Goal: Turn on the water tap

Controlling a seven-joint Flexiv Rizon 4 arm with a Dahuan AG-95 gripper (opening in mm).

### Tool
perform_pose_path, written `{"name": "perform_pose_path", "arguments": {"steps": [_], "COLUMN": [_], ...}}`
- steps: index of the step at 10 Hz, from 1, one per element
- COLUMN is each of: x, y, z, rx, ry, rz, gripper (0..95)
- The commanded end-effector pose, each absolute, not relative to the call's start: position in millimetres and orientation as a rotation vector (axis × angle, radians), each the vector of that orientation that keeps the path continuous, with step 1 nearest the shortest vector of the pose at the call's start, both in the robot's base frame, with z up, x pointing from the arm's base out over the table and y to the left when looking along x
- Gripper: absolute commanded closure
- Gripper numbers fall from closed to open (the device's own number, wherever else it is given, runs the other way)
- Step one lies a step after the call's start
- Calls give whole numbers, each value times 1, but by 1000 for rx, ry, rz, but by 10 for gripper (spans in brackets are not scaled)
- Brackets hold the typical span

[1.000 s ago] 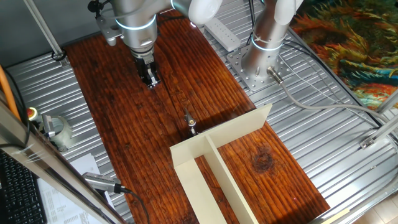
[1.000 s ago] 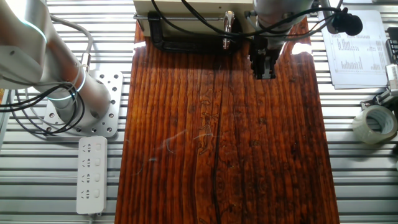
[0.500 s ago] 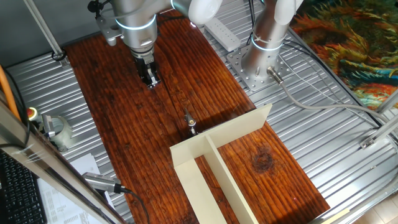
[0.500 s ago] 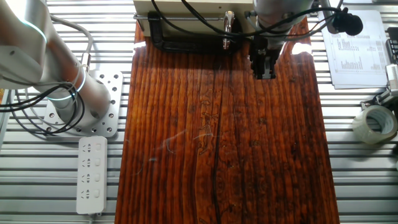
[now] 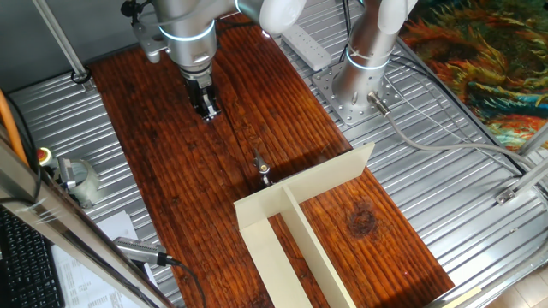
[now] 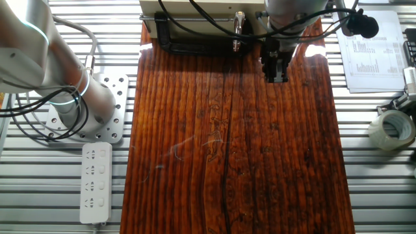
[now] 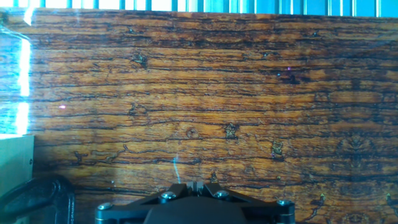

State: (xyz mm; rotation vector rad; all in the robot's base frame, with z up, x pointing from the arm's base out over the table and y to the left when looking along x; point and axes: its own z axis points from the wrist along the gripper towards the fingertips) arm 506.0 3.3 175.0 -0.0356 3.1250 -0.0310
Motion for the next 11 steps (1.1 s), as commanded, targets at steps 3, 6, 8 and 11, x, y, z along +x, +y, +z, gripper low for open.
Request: {"name": "perform_pose_path", "arguments": {"steps": [3, 6, 8, 11], "x": [506, 506, 506, 506], "y": [3, 3, 3, 2], "z": [175, 175, 175, 176], "rx": [-33, -26, -16, -33], "ry": [3122, 3123, 3124, 3123], "rz": [-32, -34, -34, -35], "gripper": [950, 950, 950, 950]}}
